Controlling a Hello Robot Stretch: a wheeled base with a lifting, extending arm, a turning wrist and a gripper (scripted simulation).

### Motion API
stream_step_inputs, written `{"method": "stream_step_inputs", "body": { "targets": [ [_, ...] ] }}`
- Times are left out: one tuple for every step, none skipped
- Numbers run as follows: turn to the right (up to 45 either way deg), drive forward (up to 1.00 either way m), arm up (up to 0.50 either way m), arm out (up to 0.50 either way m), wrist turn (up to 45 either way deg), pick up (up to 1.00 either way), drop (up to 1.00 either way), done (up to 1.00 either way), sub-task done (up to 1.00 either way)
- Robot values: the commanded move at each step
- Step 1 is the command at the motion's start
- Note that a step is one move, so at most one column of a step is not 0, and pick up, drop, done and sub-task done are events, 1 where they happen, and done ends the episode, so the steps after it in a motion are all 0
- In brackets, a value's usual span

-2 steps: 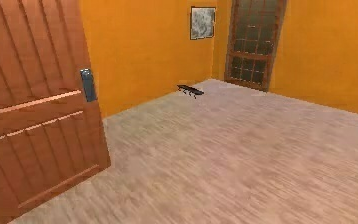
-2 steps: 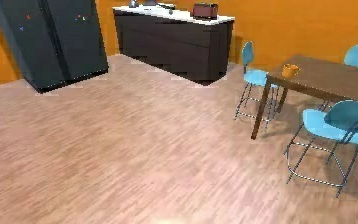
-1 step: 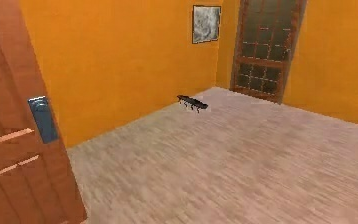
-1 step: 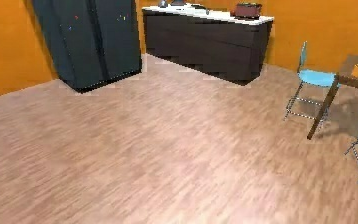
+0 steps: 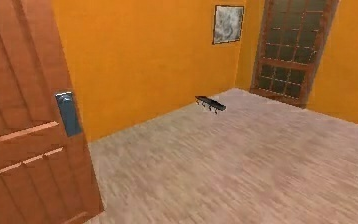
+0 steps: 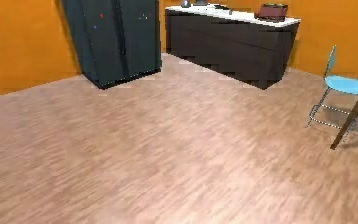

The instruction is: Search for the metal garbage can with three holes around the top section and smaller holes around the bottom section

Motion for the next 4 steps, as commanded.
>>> {"method": "stream_step_inputs", "body": {
  "targets": [
    [0.0,0.10,0.00,0.00,0.0,0.00,0.00,0.00,0.00],
    [-24.0,0.00,0.00,0.00,0.0,0.00,0.00,0.00,0.00],
    [-3.0,0.00,0.00,0.00,0.0,0.00,0.00,0.00,0.00],
    [0.0,0.50,0.00,0.00,0.0,0.00,0.00,0.00,0.00]
  ]
}}
